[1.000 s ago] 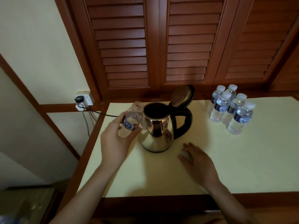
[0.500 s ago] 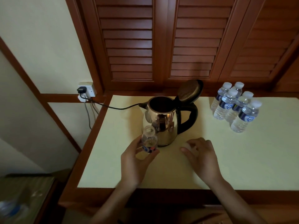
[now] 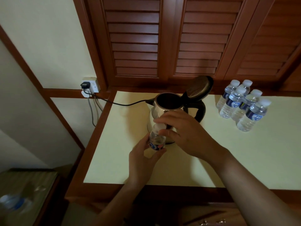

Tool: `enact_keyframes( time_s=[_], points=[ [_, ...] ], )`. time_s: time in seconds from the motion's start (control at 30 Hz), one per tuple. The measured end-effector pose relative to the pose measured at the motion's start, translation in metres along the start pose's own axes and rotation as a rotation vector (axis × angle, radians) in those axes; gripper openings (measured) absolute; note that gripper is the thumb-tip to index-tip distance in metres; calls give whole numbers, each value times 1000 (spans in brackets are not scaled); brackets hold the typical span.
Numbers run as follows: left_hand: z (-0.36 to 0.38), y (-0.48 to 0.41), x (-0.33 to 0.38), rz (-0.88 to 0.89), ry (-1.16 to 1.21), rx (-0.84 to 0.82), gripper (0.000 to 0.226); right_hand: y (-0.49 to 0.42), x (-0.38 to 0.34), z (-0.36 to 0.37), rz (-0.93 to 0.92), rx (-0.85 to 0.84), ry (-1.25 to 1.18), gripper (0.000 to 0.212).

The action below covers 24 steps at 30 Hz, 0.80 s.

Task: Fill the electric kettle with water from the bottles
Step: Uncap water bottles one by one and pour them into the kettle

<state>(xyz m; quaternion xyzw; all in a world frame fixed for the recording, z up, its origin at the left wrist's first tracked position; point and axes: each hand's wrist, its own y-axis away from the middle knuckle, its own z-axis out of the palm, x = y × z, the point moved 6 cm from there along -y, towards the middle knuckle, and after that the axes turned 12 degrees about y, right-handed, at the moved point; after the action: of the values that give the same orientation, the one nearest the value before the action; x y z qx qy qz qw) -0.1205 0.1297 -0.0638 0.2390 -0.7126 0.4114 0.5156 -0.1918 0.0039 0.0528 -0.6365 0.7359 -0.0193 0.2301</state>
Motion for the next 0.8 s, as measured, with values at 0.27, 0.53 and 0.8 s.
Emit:
enact_keyframes(
  time_s=[0.27,0.53,0.8],
  points=[
    [-1,-1,1,-44,27,2,61,-15,-13,-4,-54,-220,47,32],
    [1,-1,-11,-78,36,-20,58,-26,-33,-13,49,-219,541,45],
    [0,3,-1,10,-22,-111,64,-1,-20,-16,43,-234,178,28]
  ],
)
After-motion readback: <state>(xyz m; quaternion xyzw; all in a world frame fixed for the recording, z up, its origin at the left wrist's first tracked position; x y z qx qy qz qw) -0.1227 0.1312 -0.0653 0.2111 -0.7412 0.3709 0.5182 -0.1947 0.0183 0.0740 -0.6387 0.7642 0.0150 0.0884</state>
